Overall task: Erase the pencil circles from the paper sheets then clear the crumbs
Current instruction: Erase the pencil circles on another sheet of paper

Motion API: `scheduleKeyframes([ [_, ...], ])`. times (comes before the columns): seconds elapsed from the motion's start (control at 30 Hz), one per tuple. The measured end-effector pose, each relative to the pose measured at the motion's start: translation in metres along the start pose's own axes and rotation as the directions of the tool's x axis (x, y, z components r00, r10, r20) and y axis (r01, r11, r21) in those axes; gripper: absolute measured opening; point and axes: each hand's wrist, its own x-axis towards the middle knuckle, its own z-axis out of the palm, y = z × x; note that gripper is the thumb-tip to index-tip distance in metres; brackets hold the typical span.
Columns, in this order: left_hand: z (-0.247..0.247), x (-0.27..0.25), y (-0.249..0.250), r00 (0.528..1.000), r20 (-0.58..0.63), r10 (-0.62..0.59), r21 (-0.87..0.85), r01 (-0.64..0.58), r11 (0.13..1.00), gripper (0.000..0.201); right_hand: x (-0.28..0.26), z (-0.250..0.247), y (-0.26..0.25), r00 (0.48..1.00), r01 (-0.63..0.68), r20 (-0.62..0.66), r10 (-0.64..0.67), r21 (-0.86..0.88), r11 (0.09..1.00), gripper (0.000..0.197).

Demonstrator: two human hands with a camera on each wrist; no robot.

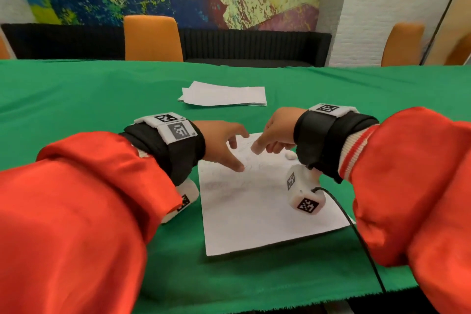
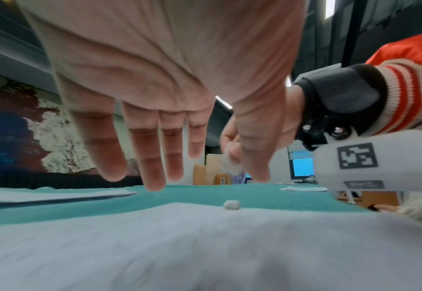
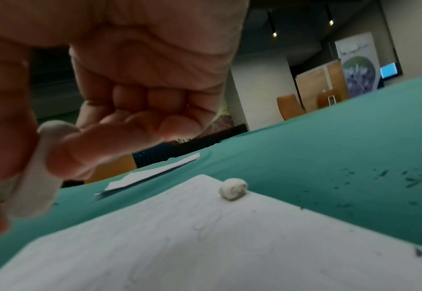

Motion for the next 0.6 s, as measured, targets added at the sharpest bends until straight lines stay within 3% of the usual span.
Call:
scheduleKeyframes([
  [0.2, -0.004, 0.008, 0.036, 0.97, -0.234, 0.063, -0.03, -0.072, 0.997, 0.028, -0.005, -0.014, -0.005, 0.999, 0.0, 0.053, -0.01, 0.194, 0.981, 0.017],
  [0.33, -0.002, 0.006, 0.03, 0.986, -0.162, 0.043, -0.088, -0.058, 0.994, 0.014, -0.003, -0.01, 0.013, 0.995, -0.048, 0.098, 0.026, 0.23, 0.972, 0.027],
  [0.4, 0.001, 0.004, 0.029, 0.994, -0.11, 0.019, -0.065, -0.027, 0.998, 0.007, -0.004, -0.005, 0.022, 0.994, -0.051, 0.094, 0.049, 0.014, 0.999, 0.025],
  [0.47, 0.001, 0.004, 0.03, 0.997, -0.076, 0.017, 0.02, -0.015, 1.0, 0.02, -0.006, 0.001, 0.027, 0.994, -0.04, 0.081, 0.067, -0.297, 0.954, 0.033],
  [0.6, -0.002, 0.004, 0.036, 0.997, -0.071, 0.031, 0.081, -0.025, 0.996, 0.025, -0.005, 0.012, 0.03, 0.975, 0.008, 0.198, 0.1, -0.485, 0.875, 0.046],
])
